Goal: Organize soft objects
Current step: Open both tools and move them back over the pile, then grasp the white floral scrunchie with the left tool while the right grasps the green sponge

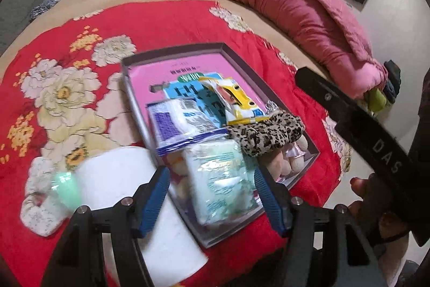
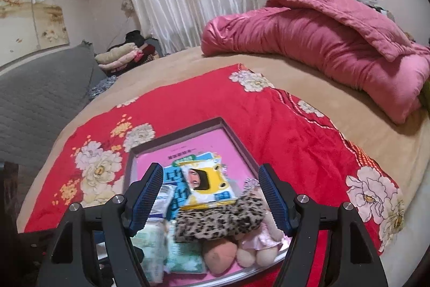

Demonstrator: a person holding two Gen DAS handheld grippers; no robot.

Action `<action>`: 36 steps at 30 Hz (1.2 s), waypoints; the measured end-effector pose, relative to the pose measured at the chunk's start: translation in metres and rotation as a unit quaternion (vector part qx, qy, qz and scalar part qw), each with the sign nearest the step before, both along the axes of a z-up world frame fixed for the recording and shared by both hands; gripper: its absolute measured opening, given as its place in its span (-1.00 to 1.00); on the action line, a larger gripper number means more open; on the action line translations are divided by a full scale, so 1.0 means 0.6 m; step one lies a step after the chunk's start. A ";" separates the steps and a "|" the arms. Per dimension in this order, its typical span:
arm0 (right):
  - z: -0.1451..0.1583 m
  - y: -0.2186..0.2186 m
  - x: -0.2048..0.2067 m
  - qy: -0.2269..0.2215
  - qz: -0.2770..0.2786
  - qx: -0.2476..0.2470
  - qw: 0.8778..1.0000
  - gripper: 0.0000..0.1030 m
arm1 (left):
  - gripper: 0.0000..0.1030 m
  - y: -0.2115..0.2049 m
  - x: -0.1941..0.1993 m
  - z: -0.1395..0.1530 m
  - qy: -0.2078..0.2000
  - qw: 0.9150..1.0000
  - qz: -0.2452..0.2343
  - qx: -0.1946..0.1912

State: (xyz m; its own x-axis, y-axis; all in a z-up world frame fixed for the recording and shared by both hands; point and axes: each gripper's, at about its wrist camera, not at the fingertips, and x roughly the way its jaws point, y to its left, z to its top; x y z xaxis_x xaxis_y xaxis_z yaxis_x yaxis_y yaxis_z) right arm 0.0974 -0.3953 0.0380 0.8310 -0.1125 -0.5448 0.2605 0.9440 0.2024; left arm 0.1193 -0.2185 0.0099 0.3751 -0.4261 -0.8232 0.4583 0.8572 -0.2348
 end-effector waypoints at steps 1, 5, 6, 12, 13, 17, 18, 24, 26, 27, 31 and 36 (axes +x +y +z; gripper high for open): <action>0.006 0.011 0.000 -0.002 0.009 -0.005 1.000 0.45 | 0.26 0.016 -0.002 0.009 -0.004 1.000 0.008 -0.005; 0.024 0.057 0.003 -0.006 0.041 -0.023 0.999 0.45 | 0.26 0.075 -0.002 0.033 -0.016 0.999 0.038 -0.013; 0.029 0.073 0.003 -0.008 0.051 -0.028 0.998 0.45 | 0.26 0.096 -0.001 0.039 -0.020 0.999 0.049 -0.011; 0.050 0.166 0.010 -0.011 0.116 -0.062 0.991 0.46 | 0.26 0.214 0.008 0.060 -0.034 0.993 0.112 -0.010; 0.052 0.184 0.011 -0.011 0.130 -0.072 0.989 0.46 | 0.26 0.241 0.011 0.060 -0.033 0.991 0.128 -0.010; 0.048 0.261 0.014 -0.004 0.189 -0.104 0.976 0.46 | 0.26 0.321 0.023 0.044 -0.017 0.985 0.172 -0.015; 0.045 0.276 0.015 -0.002 0.203 -0.107 0.973 0.46 | 0.26 0.335 0.025 0.036 -0.010 0.984 0.178 -0.017; 0.010 0.391 0.025 0.035 0.285 -0.171 0.942 0.46 | 0.26 0.388 0.041 -0.017 0.023 0.979 0.202 -0.018; -0.007 0.422 0.027 0.048 0.304 -0.196 0.931 0.46 | 0.26 0.398 0.048 -0.037 0.039 0.978 0.204 -0.020; -0.015 0.431 0.028 0.053 0.310 -0.205 0.927 0.46 | 0.26 0.401 0.050 -0.047 0.048 0.978 0.204 -0.020; -0.046 0.464 0.038 0.078 0.326 -0.250 0.908 0.46 | 0.26 0.409 0.063 -0.089 0.075 0.975 0.208 -0.008; -0.084 0.492 0.055 0.106 0.341 -0.286 0.889 0.46 | 0.26 0.412 0.077 -0.108 0.085 0.974 0.211 -0.023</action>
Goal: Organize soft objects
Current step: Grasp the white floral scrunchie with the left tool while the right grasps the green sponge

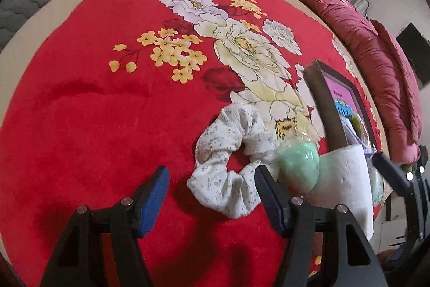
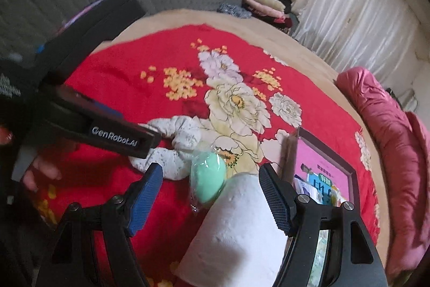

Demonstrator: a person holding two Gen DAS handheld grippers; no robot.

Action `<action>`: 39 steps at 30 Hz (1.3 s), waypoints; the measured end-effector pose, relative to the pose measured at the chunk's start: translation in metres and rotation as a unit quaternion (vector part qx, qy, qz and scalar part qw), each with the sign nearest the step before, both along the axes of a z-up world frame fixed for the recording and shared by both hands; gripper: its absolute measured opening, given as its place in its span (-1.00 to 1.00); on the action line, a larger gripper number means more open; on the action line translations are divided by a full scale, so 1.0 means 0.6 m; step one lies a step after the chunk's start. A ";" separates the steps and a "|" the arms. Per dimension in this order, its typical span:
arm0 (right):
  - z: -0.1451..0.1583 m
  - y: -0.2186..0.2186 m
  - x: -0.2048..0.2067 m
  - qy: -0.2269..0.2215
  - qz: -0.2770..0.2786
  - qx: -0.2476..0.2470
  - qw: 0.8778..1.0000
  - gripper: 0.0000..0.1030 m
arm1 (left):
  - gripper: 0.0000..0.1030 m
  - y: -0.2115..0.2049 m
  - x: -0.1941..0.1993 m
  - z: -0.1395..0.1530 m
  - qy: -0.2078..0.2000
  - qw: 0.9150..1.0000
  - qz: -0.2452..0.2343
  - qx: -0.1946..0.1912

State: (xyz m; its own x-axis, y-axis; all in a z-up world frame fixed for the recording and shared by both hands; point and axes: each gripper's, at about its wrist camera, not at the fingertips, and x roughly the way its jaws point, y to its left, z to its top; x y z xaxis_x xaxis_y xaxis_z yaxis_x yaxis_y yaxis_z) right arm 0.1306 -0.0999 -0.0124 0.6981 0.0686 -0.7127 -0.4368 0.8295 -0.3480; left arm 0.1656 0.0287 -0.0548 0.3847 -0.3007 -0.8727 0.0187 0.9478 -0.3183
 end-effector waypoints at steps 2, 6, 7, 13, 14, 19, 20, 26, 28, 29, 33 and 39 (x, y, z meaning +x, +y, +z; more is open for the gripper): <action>-0.009 0.003 0.009 0.006 0.002 -0.007 1.000 0.46 | 0.26 0.001 0.006 -0.005 0.002 1.000 0.000 -0.006; -0.029 0.009 0.028 0.022 0.000 -0.026 0.999 0.46 | 0.26 -0.002 0.021 -0.023 0.014 0.999 -0.009 -0.030; -0.033 0.008 0.033 0.026 -0.002 -0.031 0.999 0.46 | 0.26 -0.003 0.025 -0.029 0.017 0.999 -0.009 -0.034; -0.050 0.007 0.055 0.039 -0.005 -0.050 0.998 0.46 | -0.54 -0.007 0.039 -0.040 0.016 1.000 -0.006 0.001; -0.052 0.010 0.057 0.040 -0.002 -0.056 0.998 0.46 | -0.67 -0.003 0.040 -0.042 0.019 1.000 -0.001 0.006; -0.074 0.030 0.071 0.049 0.019 -0.100 0.994 0.46 | -0.77 0.025 0.042 -0.040 0.021 0.999 0.020 -0.032; -0.077 0.033 0.074 0.053 0.021 -0.107 0.993 0.46 | -0.77 0.028 0.042 -0.038 0.021 0.999 0.023 -0.036; -0.097 0.042 0.094 0.074 0.001 -0.141 0.987 -0.25 | -0.77 0.041 0.042 -0.027 0.015 0.998 0.032 -0.045; -0.094 0.035 0.101 0.081 -0.007 -0.119 0.990 -0.35 | -0.77 0.044 0.042 -0.022 0.012 0.998 0.034 -0.044; -0.090 0.030 0.101 0.081 -0.011 -0.104 0.991 -0.35 | -0.77 0.046 0.040 -0.018 0.009 0.998 0.035 -0.046; -0.056 -0.001 0.096 0.068 -0.028 -0.024 0.997 -0.36 | -0.77 0.048 0.032 -0.002 -0.004 0.998 0.038 -0.050; 0.004 -0.023 0.069 0.038 -0.027 0.058 0.997 -0.36 | -0.77 0.050 0.022 0.022 -0.024 0.997 0.043 -0.052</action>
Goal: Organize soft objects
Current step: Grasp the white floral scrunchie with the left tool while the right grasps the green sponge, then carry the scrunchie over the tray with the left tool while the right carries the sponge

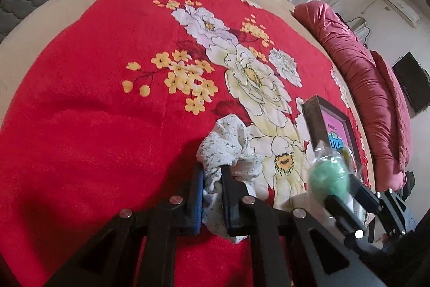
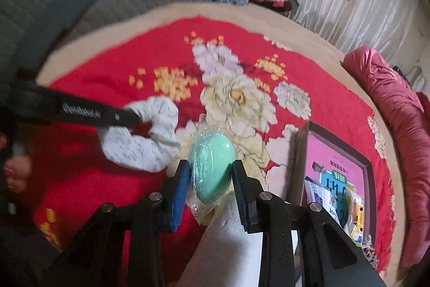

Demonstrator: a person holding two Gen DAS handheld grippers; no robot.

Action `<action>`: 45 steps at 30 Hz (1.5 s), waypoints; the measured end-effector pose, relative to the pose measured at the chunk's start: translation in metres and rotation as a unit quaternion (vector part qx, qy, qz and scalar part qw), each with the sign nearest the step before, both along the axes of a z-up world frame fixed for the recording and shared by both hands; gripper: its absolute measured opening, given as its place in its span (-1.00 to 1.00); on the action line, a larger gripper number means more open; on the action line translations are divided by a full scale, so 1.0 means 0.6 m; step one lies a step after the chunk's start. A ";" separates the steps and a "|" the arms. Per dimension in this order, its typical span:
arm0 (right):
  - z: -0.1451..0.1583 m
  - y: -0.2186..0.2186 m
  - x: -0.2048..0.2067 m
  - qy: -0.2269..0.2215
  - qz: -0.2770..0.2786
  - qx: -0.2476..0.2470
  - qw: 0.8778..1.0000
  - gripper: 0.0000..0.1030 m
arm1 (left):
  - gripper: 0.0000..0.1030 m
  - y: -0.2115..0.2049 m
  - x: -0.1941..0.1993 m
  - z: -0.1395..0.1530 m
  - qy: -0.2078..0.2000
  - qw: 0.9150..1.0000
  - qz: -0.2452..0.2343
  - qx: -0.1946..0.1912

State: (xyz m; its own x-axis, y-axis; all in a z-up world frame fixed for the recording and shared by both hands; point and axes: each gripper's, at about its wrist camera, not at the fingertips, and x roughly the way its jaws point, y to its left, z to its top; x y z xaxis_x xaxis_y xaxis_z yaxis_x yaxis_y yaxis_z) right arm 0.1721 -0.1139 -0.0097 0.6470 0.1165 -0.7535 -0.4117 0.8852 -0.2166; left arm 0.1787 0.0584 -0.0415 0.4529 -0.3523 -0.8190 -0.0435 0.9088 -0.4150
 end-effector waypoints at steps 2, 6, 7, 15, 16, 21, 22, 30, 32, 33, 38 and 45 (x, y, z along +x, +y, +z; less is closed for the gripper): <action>0.013 -0.004 -0.007 -0.008 -0.004 0.010 1.000 -0.36 | -0.77 0.002 -0.004 0.005 -0.003 1.000 0.003 -0.003; 0.036 -0.016 -0.019 -0.019 -0.008 0.040 0.999 -0.36 | -0.77 -0.005 -0.011 0.028 -0.023 1.000 -0.005 -0.011; 0.045 -0.024 -0.023 -0.020 -0.013 0.055 0.998 -0.36 | -0.77 -0.010 -0.014 0.036 -0.030 0.999 -0.008 -0.012; 0.118 -0.140 -0.074 -0.079 -0.096 0.102 0.987 -0.36 | -0.77 -0.102 -0.058 0.128 -0.102 0.993 -0.064 -0.021; 0.122 -0.159 -0.079 -0.084 -0.111 0.107 0.984 -0.36 | -0.77 -0.119 -0.062 0.136 -0.107 0.991 -0.072 -0.022; 0.126 -0.260 -0.105 -0.091 -0.180 0.125 0.971 -0.36 | -0.77 -0.228 -0.086 0.156 -0.115 0.985 -0.126 -0.006; 0.125 -0.281 -0.110 -0.090 -0.192 0.128 0.969 -0.36 | -0.77 -0.251 -0.090 0.157 -0.113 0.984 -0.138 -0.002; 0.107 -0.385 -0.139 -0.080 -0.252 0.133 0.955 -0.36 | -0.76 -0.375 -0.102 0.144 -0.102 0.975 -0.194 0.035; 0.096 -0.398 -0.138 -0.070 -0.253 0.137 0.955 -0.36 | -0.76 -0.397 -0.096 0.136 -0.097 0.974 -0.200 0.040; 0.090 -0.401 -0.137 -0.066 -0.253 0.140 0.955 -0.36 | -0.76 -0.404 -0.091 0.132 -0.096 0.974 -0.202 0.042; 0.065 -0.396 -0.130 -0.043 -0.234 0.141 0.961 -0.36 | -0.76 -0.423 -0.065 0.111 -0.082 0.975 -0.197 0.053; 0.024 -0.377 -0.109 -0.011 -0.229 0.112 0.967 -0.35 | -0.76 -0.432 -0.046 0.088 -0.066 0.976 -0.199 0.066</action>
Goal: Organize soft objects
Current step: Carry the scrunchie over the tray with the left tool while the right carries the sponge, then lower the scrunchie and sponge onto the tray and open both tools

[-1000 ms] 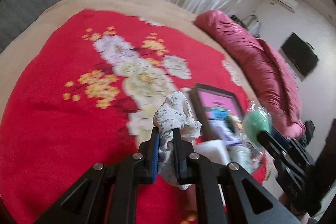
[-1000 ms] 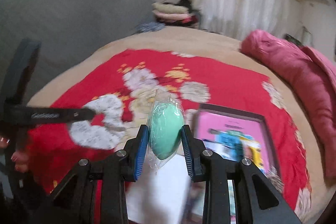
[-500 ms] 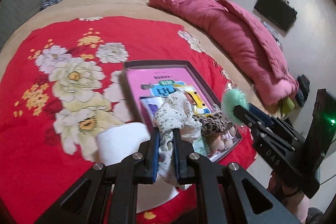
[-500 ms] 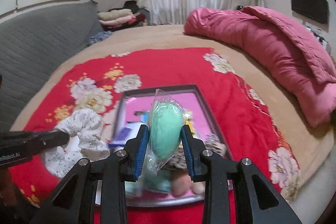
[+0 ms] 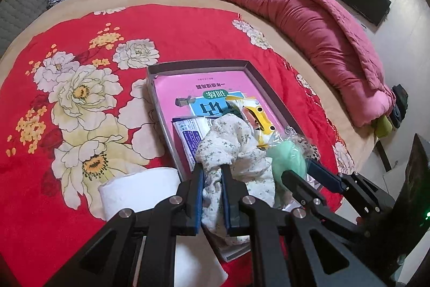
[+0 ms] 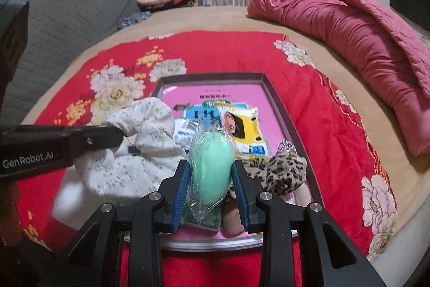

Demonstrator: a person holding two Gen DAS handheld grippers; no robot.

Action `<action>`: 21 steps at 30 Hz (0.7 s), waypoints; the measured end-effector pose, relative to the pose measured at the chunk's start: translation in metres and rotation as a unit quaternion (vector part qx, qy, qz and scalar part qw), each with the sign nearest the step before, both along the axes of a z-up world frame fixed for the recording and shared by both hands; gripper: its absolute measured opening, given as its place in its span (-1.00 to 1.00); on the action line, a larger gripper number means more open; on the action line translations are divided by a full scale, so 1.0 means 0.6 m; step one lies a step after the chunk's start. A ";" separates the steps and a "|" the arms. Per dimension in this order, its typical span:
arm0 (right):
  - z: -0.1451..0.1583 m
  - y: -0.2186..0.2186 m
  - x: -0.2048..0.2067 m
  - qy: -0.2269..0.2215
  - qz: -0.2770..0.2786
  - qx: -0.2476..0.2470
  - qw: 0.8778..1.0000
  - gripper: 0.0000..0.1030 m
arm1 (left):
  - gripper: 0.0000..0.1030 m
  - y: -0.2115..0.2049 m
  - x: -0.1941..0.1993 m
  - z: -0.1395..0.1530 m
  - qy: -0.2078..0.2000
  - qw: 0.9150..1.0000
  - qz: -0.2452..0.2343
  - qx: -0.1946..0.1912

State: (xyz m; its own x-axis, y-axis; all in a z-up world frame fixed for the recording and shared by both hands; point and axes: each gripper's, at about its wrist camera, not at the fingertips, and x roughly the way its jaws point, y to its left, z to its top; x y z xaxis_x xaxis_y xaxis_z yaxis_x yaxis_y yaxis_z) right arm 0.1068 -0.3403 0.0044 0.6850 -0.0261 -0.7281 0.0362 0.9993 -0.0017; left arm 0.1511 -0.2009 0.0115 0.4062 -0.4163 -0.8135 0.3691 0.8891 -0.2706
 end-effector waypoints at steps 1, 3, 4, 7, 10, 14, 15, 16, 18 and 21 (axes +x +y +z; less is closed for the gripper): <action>-0.004 0.000 0.001 0.003 -0.002 -0.005 1.000 -0.34 | -0.76 -0.002 0.001 -0.002 0.000 1.000 -0.001 0.000; -0.009 -0.004 0.003 0.005 -0.010 -0.007 1.000 -0.34 | -0.76 -0.007 0.002 -0.005 0.001 1.000 -0.003 0.001; -0.010 -0.007 0.004 0.005 -0.016 -0.005 1.000 -0.34 | -0.76 -0.010 0.003 -0.006 0.002 1.000 -0.004 0.002; -0.011 -0.015 0.003 0.002 -0.030 -0.010 0.999 -0.34 | -0.76 -0.017 0.008 -0.009 0.005 1.000 -0.006 0.001; -0.014 -0.018 0.005 0.003 -0.028 -0.005 1.000 -0.29 | -0.76 -0.021 0.012 -0.014 0.010 1.000 -0.006 0.003; -0.021 -0.016 0.007 0.011 -0.022 0.001 1.000 -0.18 | -0.76 -0.022 0.015 -0.016 0.013 1.000 -0.003 0.004; -0.020 -0.017 0.007 0.009 -0.023 0.003 1.000 -0.17 | -0.76 -0.023 0.016 -0.016 0.014 1.000 -0.003 0.004; -0.020 -0.019 0.006 0.007 -0.025 0.005 1.000 -0.13 | -0.76 -0.023 0.016 -0.017 0.014 1.000 -0.002 0.005; -0.019 -0.024 0.006 0.004 -0.029 0.010 1.000 -0.04 | -0.76 -0.024 0.017 -0.017 0.014 1.000 -0.002 0.008; -0.018 -0.030 0.004 0.001 -0.032 0.019 0.999 0.03 | -0.76 -0.028 0.022 -0.019 0.017 1.000 -0.001 0.010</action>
State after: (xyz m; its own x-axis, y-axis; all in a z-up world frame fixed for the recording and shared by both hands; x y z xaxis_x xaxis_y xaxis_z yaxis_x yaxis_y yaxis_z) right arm 0.1091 -0.3584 -0.0063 0.6810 -0.0421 -0.7311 0.1007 0.9943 0.0365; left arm 0.1643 -0.2176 -0.0002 0.3784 -0.4010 -0.8342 0.3614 0.8937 -0.2657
